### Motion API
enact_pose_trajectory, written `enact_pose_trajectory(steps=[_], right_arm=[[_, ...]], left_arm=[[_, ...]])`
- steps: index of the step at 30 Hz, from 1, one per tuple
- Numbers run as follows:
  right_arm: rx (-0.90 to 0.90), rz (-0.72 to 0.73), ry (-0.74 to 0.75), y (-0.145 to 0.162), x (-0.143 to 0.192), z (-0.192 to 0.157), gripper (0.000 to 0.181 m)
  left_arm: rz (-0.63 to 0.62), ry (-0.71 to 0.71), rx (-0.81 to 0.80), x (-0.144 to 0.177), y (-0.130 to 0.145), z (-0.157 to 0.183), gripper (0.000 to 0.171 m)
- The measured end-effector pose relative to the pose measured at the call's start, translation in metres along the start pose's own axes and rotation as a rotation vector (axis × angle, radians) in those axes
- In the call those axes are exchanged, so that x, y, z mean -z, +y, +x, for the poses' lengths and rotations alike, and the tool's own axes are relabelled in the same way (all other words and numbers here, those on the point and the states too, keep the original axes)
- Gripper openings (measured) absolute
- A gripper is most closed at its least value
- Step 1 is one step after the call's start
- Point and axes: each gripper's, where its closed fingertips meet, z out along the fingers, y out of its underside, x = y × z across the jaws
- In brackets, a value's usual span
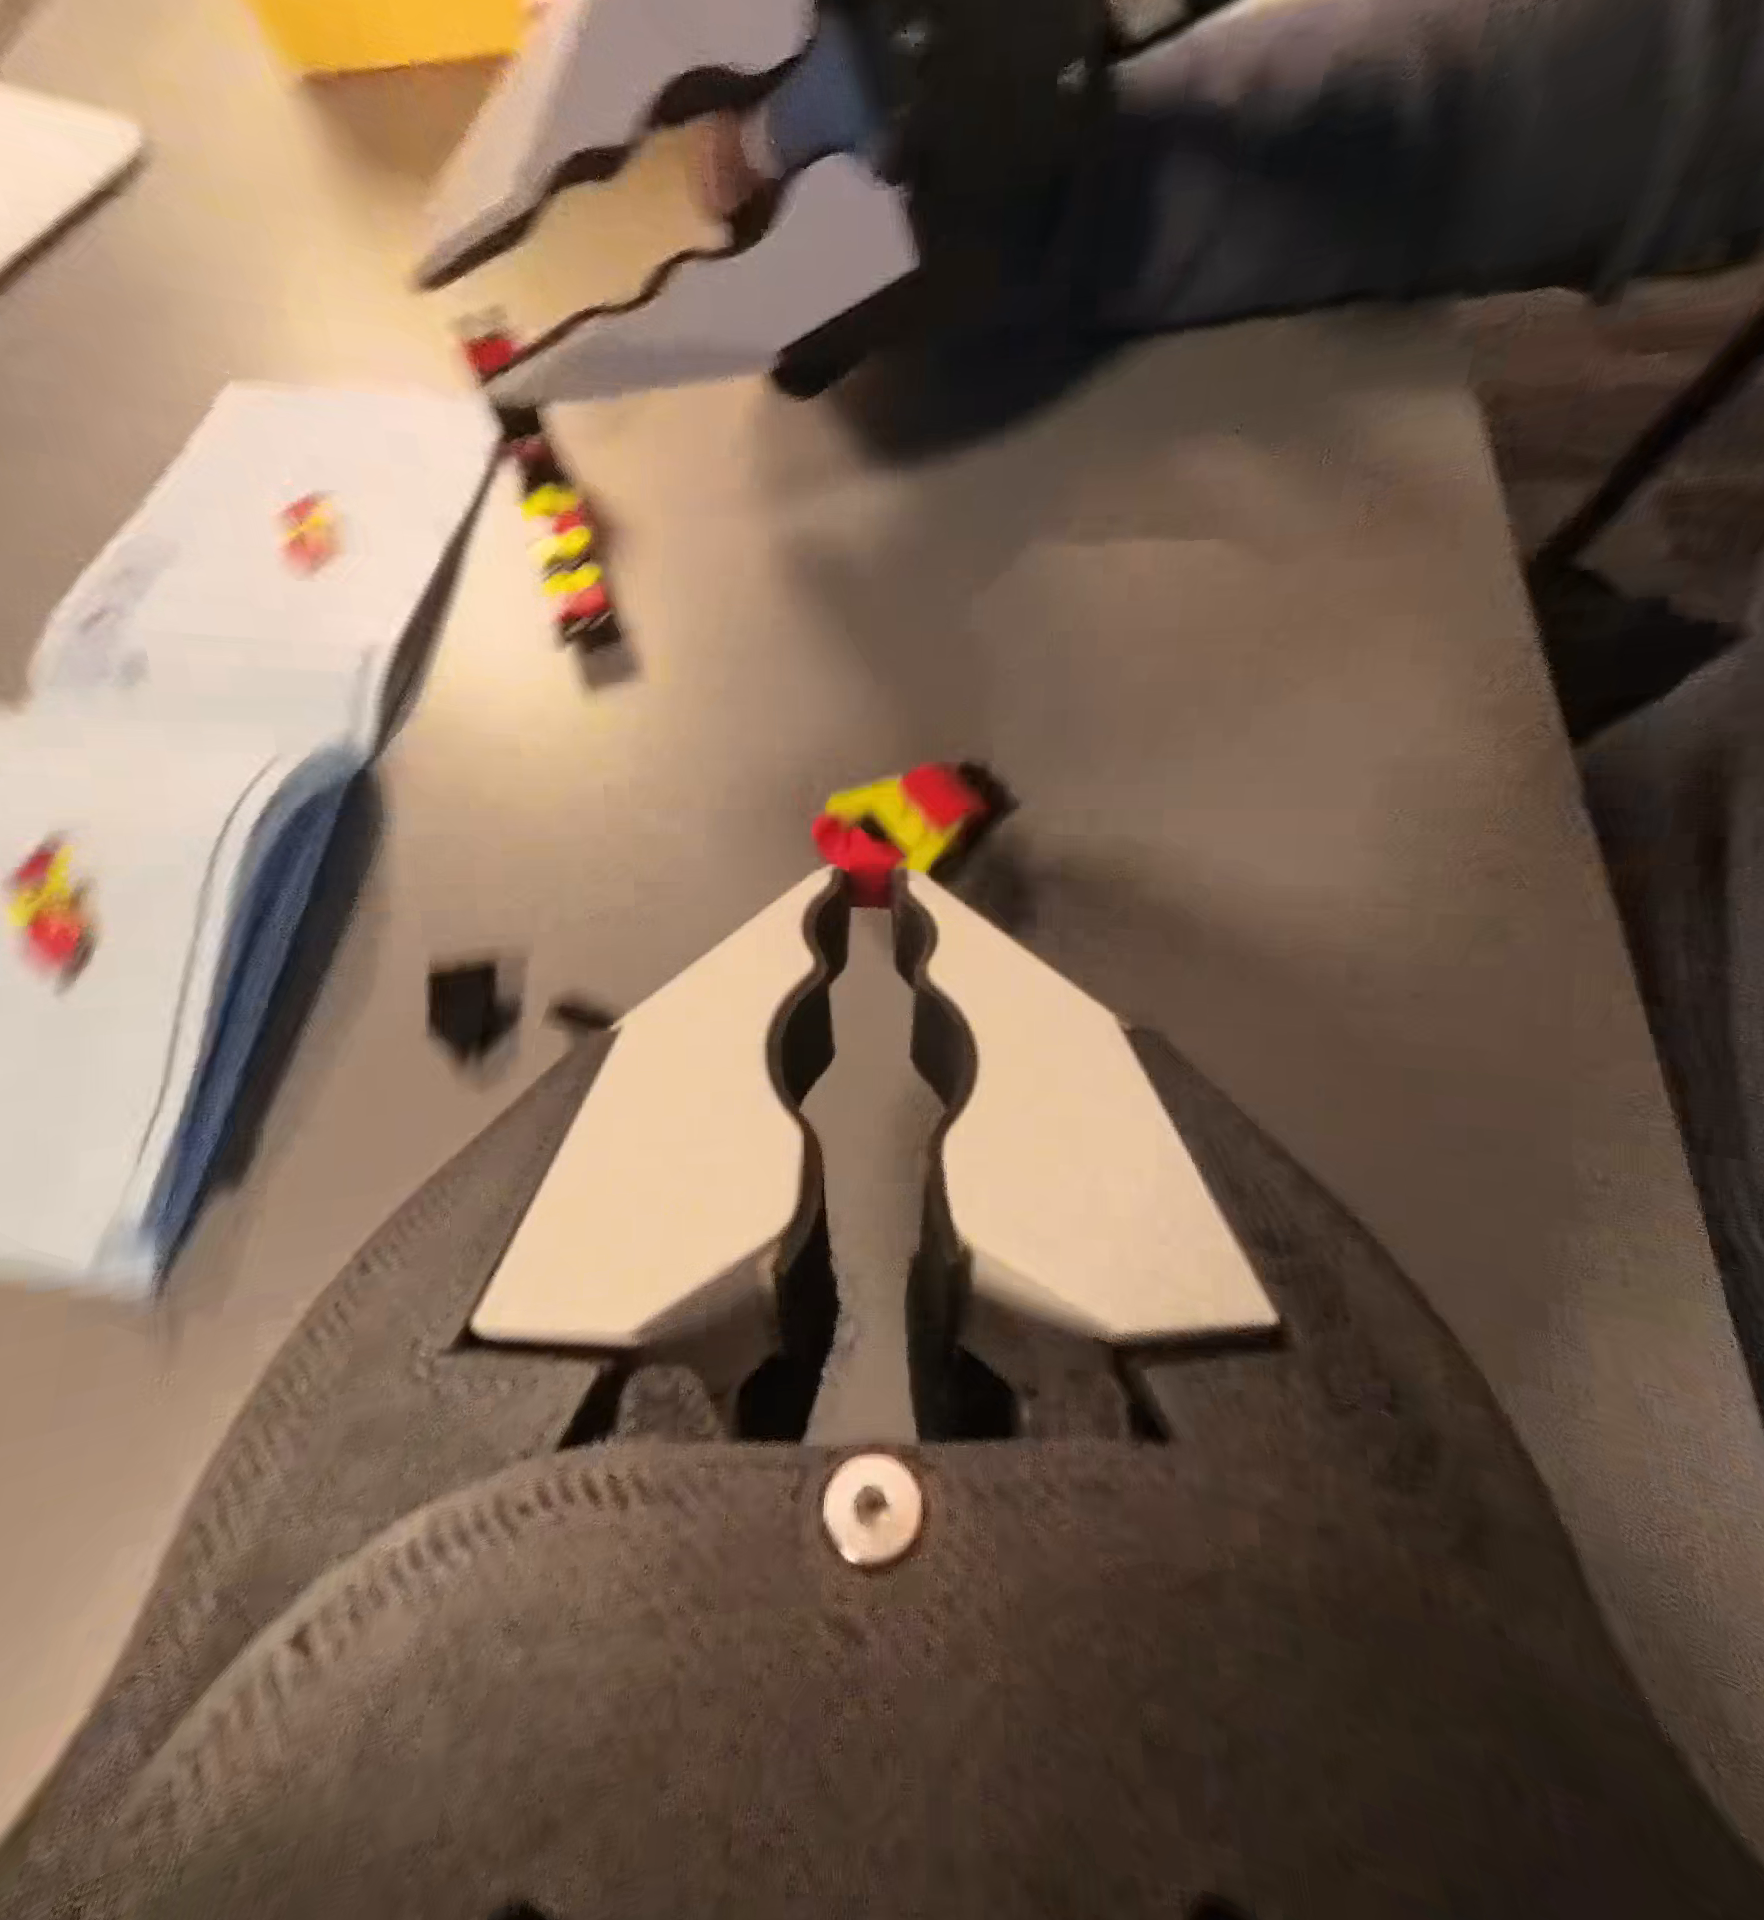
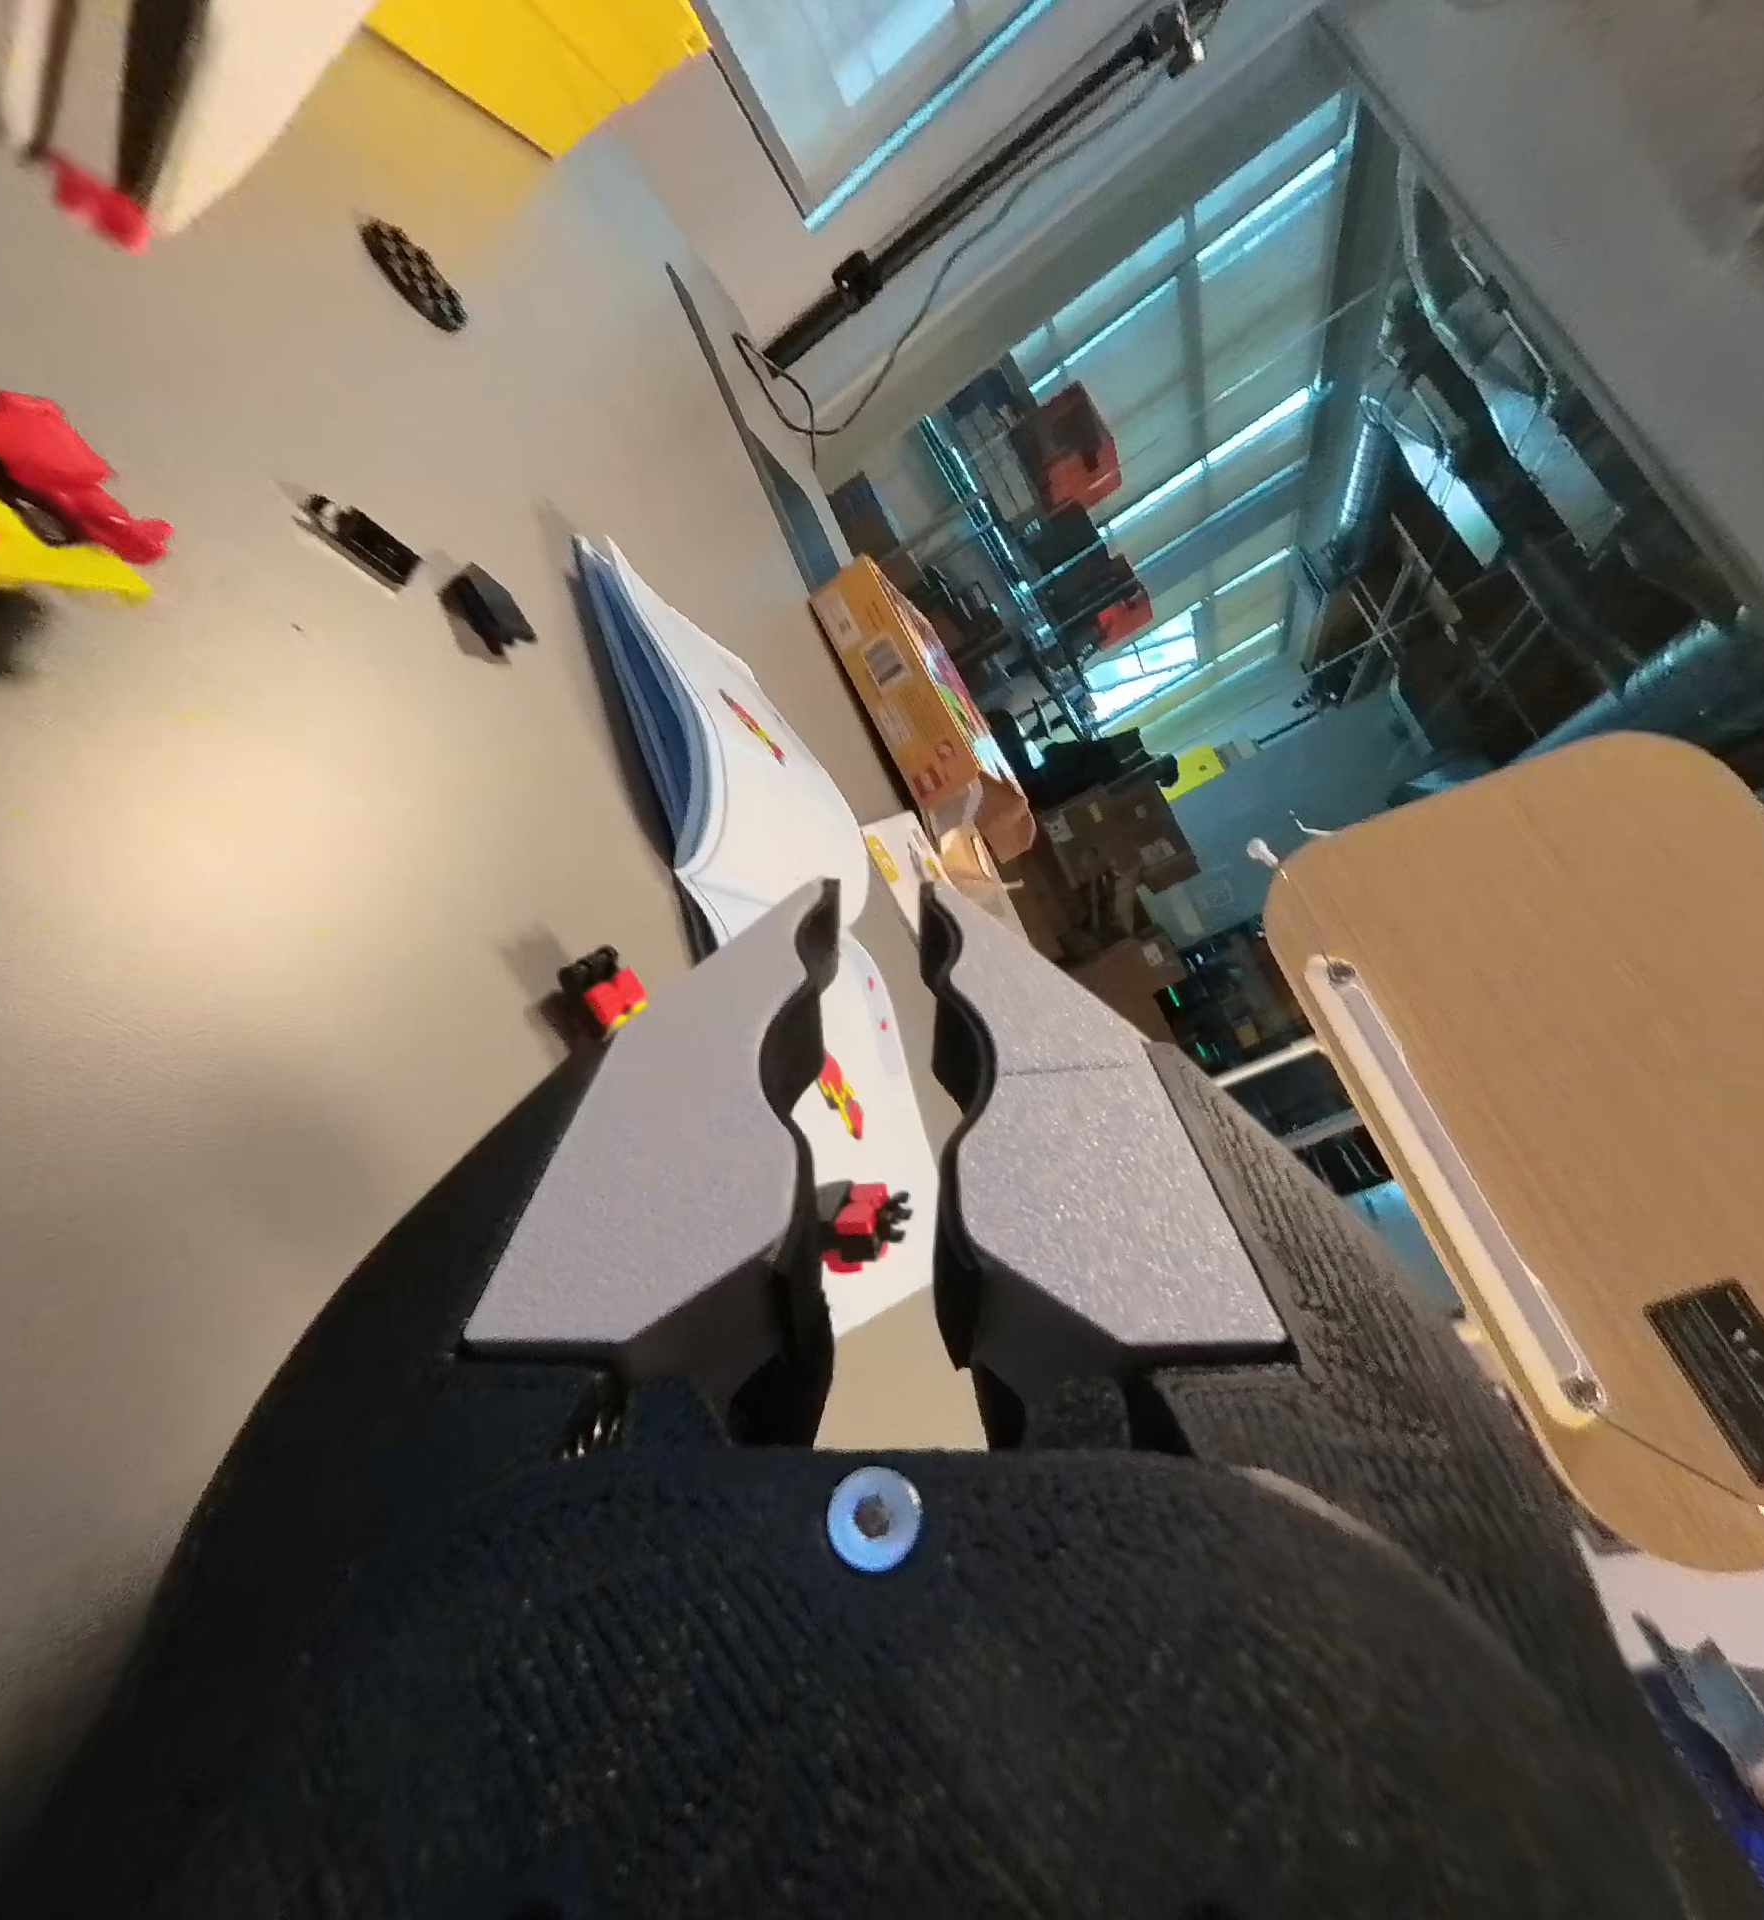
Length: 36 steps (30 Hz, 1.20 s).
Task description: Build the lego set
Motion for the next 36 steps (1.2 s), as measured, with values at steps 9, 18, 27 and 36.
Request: enact_pose_trajectory(steps=[9,18,27,36], right_arm=[[-0.179,-0.058,0.158,0.028,0.009,0.040,0.012],[-0.237,-0.061,0.113,0.029,0.008,0.034,0.008],[-0.277,-0.059,0.137,0.031,0.010,0.040,0.011],[-0.280,-0.118,0.104,0.037,0.007,0.032,0.008]], left_arm=[[-0.136,0.382,-0.252,-0.073,-0.019,0.003,0.007],[-0.183,0.447,-0.216,-0.083,-0.009,-0.004,0.017],[0.040,0.455,-0.030,-0.039,-0.010,-0.009,0.044],[-0.058,0.471,-0.098,-0.046,0.013,0.006,0.040]])
